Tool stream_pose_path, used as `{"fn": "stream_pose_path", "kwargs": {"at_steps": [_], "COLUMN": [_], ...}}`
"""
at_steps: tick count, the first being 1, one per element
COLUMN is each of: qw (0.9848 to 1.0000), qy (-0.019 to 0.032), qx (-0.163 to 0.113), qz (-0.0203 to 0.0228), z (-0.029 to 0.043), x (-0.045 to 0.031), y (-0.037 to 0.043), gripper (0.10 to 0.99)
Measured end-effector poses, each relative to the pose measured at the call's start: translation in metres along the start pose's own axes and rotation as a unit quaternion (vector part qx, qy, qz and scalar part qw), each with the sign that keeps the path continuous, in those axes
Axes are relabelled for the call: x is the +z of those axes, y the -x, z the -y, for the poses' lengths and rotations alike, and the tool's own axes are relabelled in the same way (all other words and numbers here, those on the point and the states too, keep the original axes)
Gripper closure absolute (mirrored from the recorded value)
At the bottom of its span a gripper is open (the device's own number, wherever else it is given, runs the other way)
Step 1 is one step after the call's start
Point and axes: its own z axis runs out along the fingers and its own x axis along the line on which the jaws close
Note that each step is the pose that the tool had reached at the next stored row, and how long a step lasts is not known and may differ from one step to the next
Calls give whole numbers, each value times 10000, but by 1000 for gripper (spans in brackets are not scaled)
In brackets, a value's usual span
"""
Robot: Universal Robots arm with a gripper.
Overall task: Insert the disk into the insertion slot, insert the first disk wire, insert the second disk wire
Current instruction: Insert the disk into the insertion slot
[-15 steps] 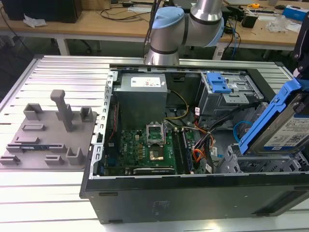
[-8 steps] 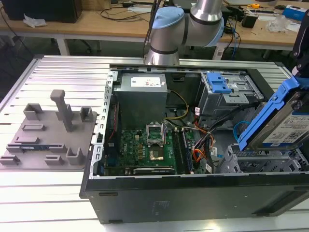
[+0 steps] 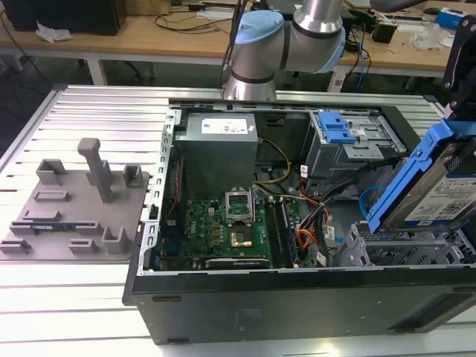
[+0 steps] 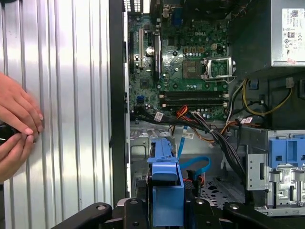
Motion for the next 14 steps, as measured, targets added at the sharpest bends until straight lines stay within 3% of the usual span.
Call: {"fn": "stream_pose_path", "kwargs": {"at_steps": [9,14], "qw": [10000,9998], "qy": [-1,-6], "qx": [18,183], "qz": [-3,-5], "z": [32,31], "x": [7,28], "y": [4,58], "gripper": [722,722]}}
